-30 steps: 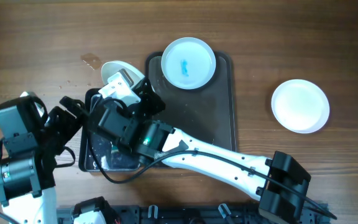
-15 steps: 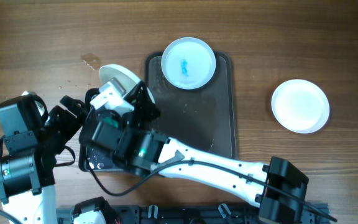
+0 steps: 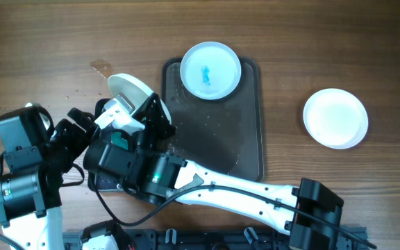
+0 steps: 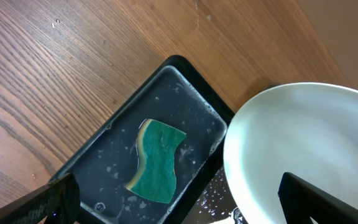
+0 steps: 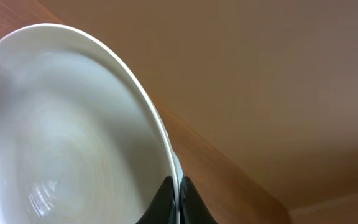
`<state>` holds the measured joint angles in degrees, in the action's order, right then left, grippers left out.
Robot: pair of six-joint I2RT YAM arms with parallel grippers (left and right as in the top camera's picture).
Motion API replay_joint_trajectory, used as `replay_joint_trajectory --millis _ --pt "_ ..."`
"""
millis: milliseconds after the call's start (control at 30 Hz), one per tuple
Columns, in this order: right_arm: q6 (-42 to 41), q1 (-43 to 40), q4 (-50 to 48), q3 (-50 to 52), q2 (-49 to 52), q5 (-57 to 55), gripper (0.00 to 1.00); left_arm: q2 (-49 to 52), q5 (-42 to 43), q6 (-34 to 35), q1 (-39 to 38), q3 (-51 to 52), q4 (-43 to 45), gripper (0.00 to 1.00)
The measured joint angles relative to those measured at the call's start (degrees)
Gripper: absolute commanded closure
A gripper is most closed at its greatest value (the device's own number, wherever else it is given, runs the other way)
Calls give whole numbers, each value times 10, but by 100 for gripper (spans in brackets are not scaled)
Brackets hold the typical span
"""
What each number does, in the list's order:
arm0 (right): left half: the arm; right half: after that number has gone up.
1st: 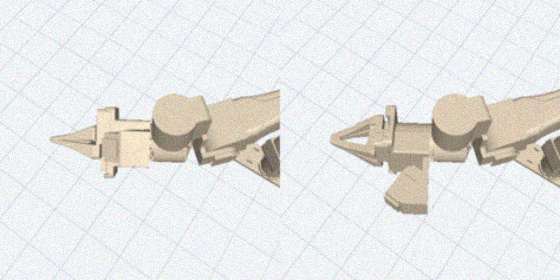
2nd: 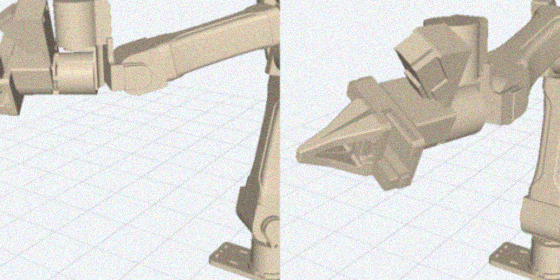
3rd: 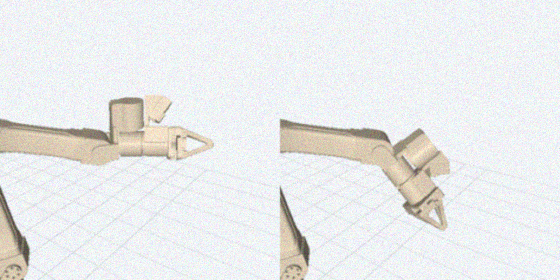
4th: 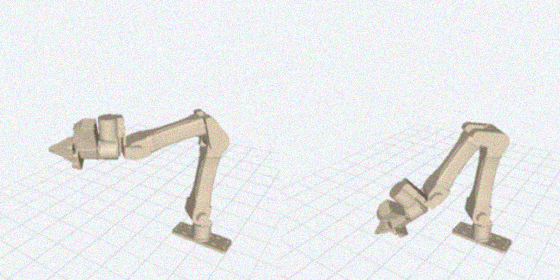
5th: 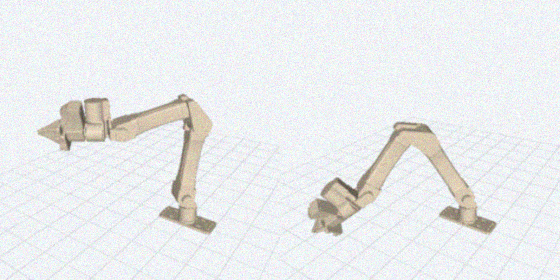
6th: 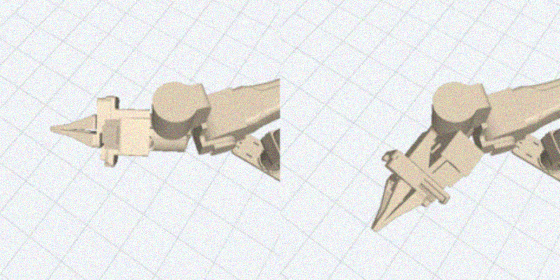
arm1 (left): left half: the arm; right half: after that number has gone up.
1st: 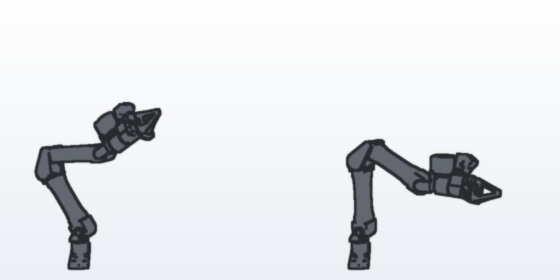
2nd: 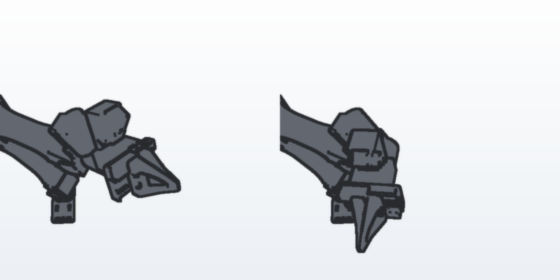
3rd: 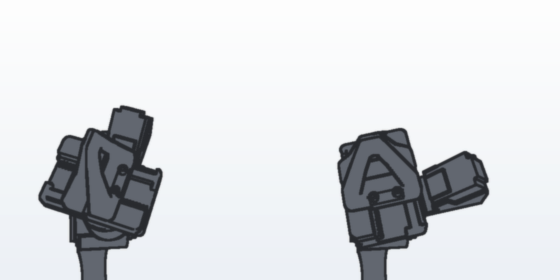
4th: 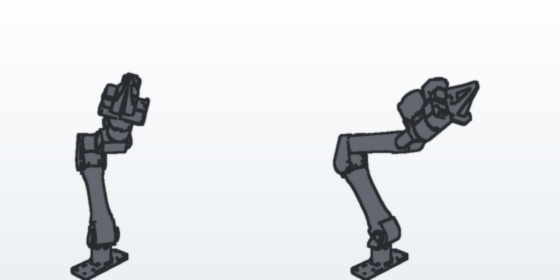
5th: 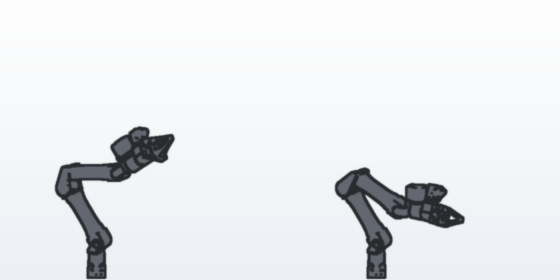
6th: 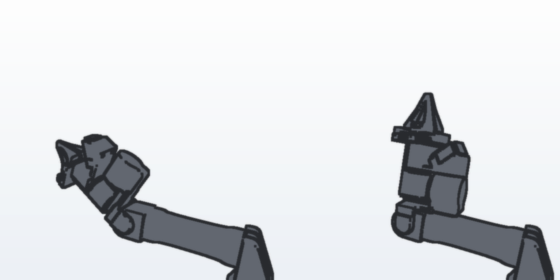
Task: Clean dirty plates on tray and stack at the side
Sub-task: 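Lift the cleaned plate with the right gripper and tilt it over the black tray, then carry the plate right and set it on the right-side plate stack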
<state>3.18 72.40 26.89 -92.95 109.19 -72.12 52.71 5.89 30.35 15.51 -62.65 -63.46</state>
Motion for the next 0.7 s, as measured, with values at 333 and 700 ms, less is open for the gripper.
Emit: replay_joint_trajectory --millis 333,700 --pt "11 0 -22 0 0 -2 96 0 0 0 0 0 0 0" --pt "-172 -164 149 -9 0 349 96 0 0 0 0 0 0 0"
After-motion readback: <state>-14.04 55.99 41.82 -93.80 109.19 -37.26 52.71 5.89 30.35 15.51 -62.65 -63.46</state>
